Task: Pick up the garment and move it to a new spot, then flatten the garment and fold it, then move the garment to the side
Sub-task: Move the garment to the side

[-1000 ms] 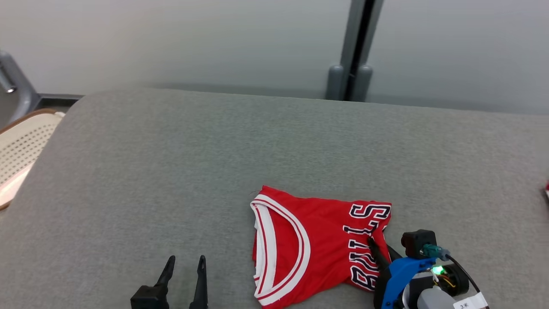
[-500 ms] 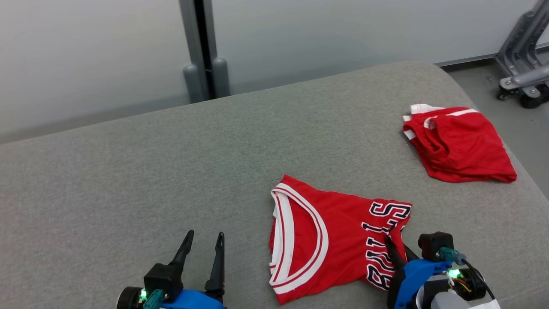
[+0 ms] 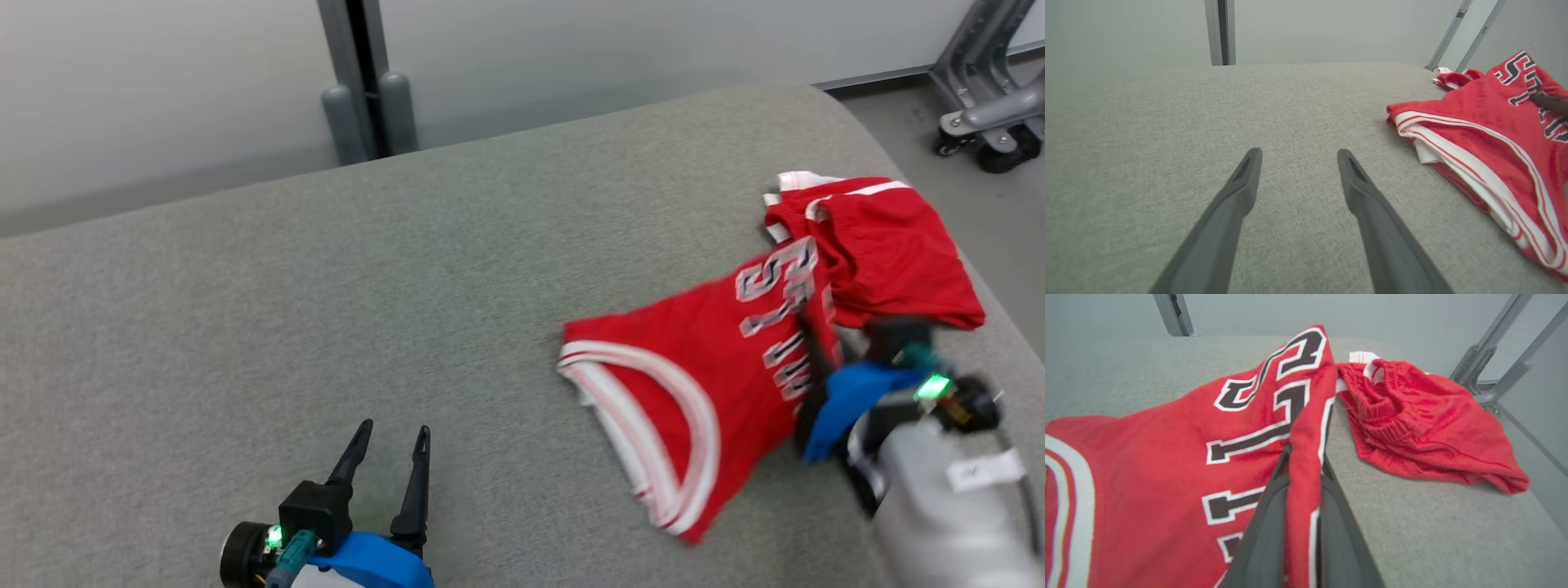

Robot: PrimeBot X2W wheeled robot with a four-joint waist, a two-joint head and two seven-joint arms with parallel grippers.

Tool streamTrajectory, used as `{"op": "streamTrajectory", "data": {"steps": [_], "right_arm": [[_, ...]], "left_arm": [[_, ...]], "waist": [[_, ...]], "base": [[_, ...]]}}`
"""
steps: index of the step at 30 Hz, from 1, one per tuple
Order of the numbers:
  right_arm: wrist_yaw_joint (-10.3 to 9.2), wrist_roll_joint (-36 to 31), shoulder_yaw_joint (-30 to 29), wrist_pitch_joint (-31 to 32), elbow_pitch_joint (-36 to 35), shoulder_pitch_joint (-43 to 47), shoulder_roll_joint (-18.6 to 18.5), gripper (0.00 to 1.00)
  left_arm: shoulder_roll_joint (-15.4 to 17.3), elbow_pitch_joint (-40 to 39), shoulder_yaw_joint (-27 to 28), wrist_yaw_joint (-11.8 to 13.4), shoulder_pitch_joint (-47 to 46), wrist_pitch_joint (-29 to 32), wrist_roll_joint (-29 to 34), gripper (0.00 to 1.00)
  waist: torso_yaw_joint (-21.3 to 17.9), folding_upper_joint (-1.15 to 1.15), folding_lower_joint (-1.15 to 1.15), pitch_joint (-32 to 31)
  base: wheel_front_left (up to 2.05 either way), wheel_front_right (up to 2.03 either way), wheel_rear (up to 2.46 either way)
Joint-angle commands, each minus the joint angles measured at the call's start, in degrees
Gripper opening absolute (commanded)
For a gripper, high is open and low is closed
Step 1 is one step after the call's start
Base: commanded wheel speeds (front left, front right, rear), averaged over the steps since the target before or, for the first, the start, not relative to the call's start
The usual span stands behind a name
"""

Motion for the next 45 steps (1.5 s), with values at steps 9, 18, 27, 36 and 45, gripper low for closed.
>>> {"op": "streamTrajectory", "data": {"steps": [9, 18, 27, 36, 45], "right_arm": [[-0.08, -13.7, -17.4, 5.0, -0.9, -12.0, -10.3, 0.00], [-0.07, -30.6, -38.3, 5.9, -10.2, -10.1, -7.2, 1.00], [-0.07, -30.3, -36.7, -0.3, -10.9, -8.3, 1.6, 1.00], [-0.06, -10.9, -17.3, -0.4, -22.2, 5.1, 3.9, 1.00], [-0.06, 0.6, -5.4, -0.4, -25.1, 16.1, 3.8, 1.00]], "left_arm": [[0.0, 1.0, 2.7, -1.3, -2.1, -0.2, 2.2, 1.00], [0.0, 0.7, 5.7, -0.9, -2.6, -0.2, 1.9, 1.00], [0.0, 0.6, 8.8, -0.6, -1.5, -0.3, -0.7, 1.00], [0.0, 0.3, 10.5, 0.3, 0.2, -0.2, -2.0, 1.00], [0.0, 0.0, 12.0, 1.0, 2.5, -0.3, -2.2, 1.00]], "waist": [[6.3, 0.00, 0.00, 4.5], [8.3, 0.00, 0.00, 4.7], [9.0, 0.00, 0.00, 2.0], [12.5, 0.00, 0.00, -1.2], [16.0, 0.00, 0.00, -3.9]], "base": [[0.00, 0.00, 0.00], [0.00, 0.00, 0.00], [0.00, 0.00, 0.00], [0.00, 0.00, 0.00], [0.00, 0.00, 0.00]]}}
